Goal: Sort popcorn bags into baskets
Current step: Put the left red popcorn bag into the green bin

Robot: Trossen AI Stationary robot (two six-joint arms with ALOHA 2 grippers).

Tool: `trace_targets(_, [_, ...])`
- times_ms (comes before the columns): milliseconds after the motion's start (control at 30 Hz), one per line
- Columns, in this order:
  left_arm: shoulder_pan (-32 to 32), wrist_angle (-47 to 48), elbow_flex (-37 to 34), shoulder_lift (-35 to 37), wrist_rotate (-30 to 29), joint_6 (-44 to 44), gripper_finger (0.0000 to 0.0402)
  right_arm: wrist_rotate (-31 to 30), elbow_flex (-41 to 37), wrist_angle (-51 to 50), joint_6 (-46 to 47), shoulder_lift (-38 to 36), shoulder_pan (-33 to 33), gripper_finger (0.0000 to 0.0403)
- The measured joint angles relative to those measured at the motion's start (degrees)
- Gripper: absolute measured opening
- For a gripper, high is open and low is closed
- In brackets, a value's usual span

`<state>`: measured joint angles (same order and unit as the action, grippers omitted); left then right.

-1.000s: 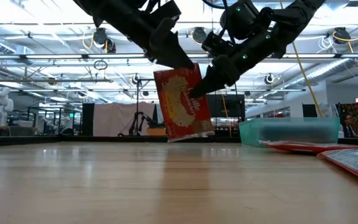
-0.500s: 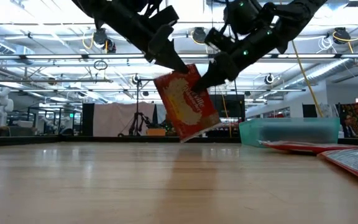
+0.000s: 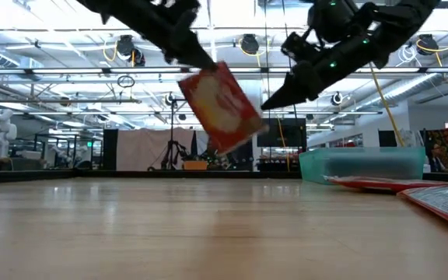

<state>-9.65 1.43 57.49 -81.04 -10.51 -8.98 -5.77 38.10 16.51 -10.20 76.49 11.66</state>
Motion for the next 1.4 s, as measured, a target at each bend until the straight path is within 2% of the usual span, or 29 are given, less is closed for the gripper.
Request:
trace_targets(133, [-1.51, -10.53, -5.53, 3.98, 2.70, 0.47, 0.0001, 1.82, -4.99, 9.11, 1.51, -2.23, 0.00, 0.0200])
trace_targets(233, [-2.06, -24.67, -10.81, 4.20, 6.55, 1.26, 0.0001, 2.94, -8.79, 17.48, 2.37, -2.54, 0.31, 0.0201])
trace_targets(333, [-2.56, -34.43, -15.45, 4.26, 8.48, 3.51, 0.0001, 3.01, -11.02, 25.39, 3.12, -1.71, 0.68, 0.0198])
trace_targets(433, [-2.63, -42.86, -18.37, 3.19, 8.94, 5.46, 0.0001, 3.54, -12.09, 28.83, 3.75, -1.27, 0.91, 0.0198])
trace_targets(567, [-2.33, -48.48, -19.81, 2.96, 9.50, 6.52, 0.0001, 5.89, -12.40, 29.21, 3.74, -1.34, 1.16, 0.0197])
trace_targets(833, [-1.95, -52.97, -19.73, 3.05, 11.76, 6.52, 0.0000, 6.70, -12.40, 33.58, 5.10, -0.63, 1.32, 0.0193])
trace_targets(900, [-1.83, -52.76, -19.73, 3.05, 11.78, 6.57, 0.0000, 8.81, -12.40, 35.34, 5.53, 0.34, 1.69, 0.0181])
trace_targets(1033, [-1.59, -52.82, -19.73, 3.02, 12.36, 7.16, 0.0000, 10.54, -12.38, 40.40, 6.75, 3.76, 1.83, 0.0131])
trace_targets(1233, [-0.17, -52.76, -19.73, 3.02, 12.47, 6.06, 0.0000, 10.51, -12.38, 46.08, 6.52, 7.29, 1.93, 0.0019])
trace_targets(1400, [-0.17, -52.76, -19.73, 3.05, 12.45, 5.57, 0.0002, 10.57, -12.40, 45.63, 6.77, 6.16, 3.09, 0.0016])
